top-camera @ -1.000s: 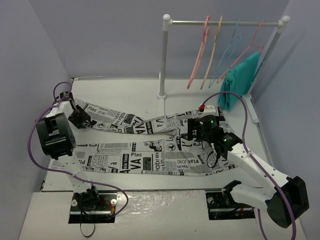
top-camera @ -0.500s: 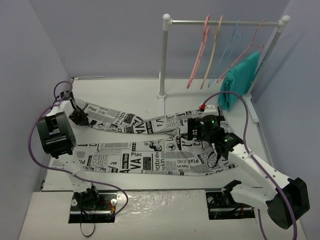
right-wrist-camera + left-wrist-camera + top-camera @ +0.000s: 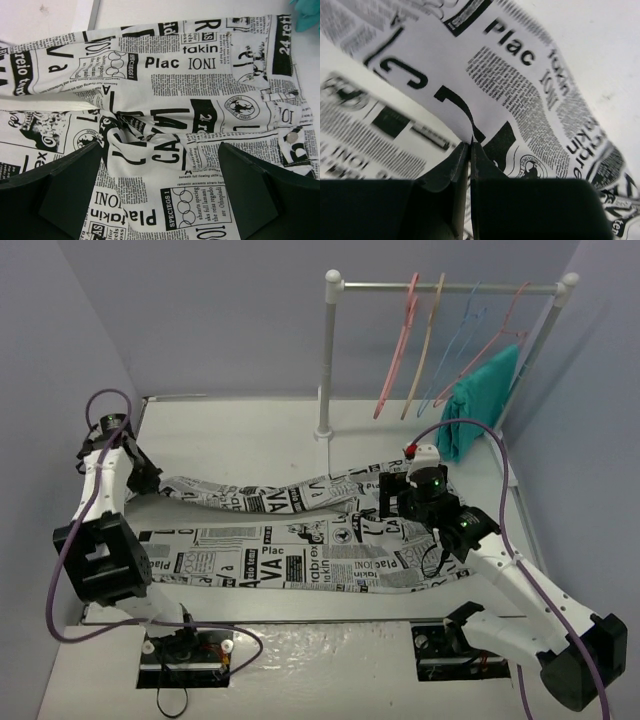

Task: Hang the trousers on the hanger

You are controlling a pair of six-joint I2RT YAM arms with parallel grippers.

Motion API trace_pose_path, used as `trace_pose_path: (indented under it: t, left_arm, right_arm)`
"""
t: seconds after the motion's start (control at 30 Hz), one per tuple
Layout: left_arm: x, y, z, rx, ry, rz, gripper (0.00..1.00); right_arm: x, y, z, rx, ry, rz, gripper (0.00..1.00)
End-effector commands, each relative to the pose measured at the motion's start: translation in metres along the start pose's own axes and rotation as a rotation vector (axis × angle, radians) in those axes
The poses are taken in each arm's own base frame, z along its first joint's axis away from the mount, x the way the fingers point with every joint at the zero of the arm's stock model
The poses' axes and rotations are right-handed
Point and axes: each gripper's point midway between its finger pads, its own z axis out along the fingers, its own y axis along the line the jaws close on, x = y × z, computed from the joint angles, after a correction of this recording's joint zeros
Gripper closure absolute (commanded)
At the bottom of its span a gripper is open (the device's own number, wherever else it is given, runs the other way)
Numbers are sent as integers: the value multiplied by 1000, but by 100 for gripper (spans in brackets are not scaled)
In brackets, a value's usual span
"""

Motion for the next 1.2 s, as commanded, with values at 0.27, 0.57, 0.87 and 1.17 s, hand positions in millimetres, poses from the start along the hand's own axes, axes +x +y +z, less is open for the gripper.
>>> trace_pose_path:
  t: [0.27,0.57,0.87,1.17]
  left_arm:
    - [-71,-46,-25,-65,-49,109,100]
    - [-94,-84,72,-103,95,113,97]
    - [-108,-128,83,25,-56,157,85]
    - [-111,-145,1,240,-255,176,63]
  right_arm:
    - [-28,12,7,-31,-16,-66,0]
    - [-15,-4,33,85,52,3,1]
    - [-2,-60,77,214,154,254,6]
    - [-12,-88,133,302,116,362,9]
